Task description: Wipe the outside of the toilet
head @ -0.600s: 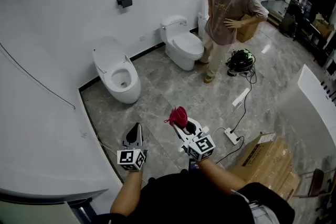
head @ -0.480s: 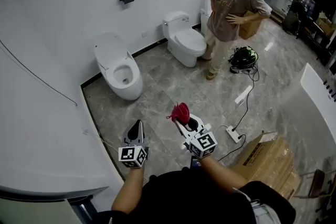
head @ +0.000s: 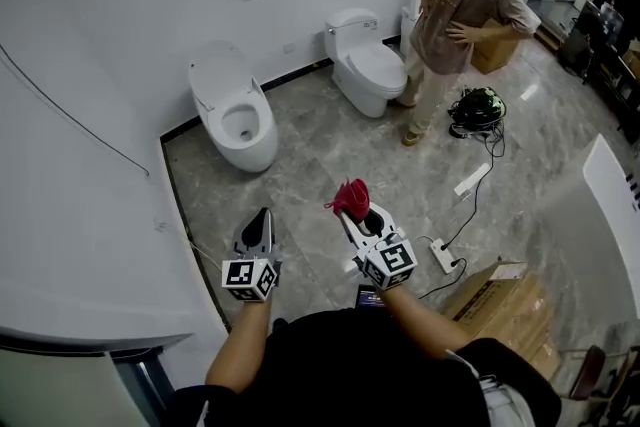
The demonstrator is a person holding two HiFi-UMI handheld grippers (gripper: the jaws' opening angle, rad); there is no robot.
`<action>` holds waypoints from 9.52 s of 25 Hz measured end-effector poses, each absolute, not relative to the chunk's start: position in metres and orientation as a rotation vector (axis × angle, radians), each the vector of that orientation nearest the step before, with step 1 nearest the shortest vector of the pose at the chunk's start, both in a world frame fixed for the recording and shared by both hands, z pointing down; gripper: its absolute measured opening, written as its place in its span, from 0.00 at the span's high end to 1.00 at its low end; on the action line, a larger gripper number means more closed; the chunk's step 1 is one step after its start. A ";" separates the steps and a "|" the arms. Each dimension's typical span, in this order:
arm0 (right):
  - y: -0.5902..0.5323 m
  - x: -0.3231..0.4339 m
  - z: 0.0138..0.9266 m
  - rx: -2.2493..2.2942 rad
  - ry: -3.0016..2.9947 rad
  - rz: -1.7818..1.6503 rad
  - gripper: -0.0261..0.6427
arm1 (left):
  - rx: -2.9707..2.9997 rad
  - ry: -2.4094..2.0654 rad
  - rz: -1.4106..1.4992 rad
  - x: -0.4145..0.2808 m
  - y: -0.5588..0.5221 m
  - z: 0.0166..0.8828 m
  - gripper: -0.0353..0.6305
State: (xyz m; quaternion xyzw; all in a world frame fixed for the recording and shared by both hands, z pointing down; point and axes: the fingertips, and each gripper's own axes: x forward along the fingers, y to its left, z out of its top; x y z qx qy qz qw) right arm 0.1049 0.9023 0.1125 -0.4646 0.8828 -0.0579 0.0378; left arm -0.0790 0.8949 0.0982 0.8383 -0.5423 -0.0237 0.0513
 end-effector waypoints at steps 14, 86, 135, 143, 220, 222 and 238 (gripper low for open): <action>0.866 0.114 0.130 -1.253 2.730 -0.315 0.73 | 2.503 -1.678 -0.007 -0.054 0.872 0.117 0.93; -0.012 -0.002 0.275 -1.212 2.924 -0.692 0.73 | 2.432 -1.474 0.445 -0.154 -0.029 0.253 0.93; -0.110 -0.272 0.703 0.109 3.928 0.515 0.75 | 2.060 -1.458 0.617 -0.270 -0.092 0.570 0.93; -0.051 -0.246 0.728 0.276 3.966 0.426 0.75 | 2.028 -1.409 0.647 -0.260 -0.061 0.592 0.93; -0.148 -0.282 0.741 0.297 3.869 0.311 0.75 | 1.724 -1.546 0.639 -0.247 -0.117 0.625 0.93; -0.143 -0.284 0.744 0.316 3.867 0.314 0.75 | 1.714 -1.542 0.646 -0.250 -0.110 0.627 0.93; -0.040 -0.238 0.786 0.392 3.939 -0.018 0.75 | 1.679 -1.506 0.648 -0.249 -0.063 0.638 0.93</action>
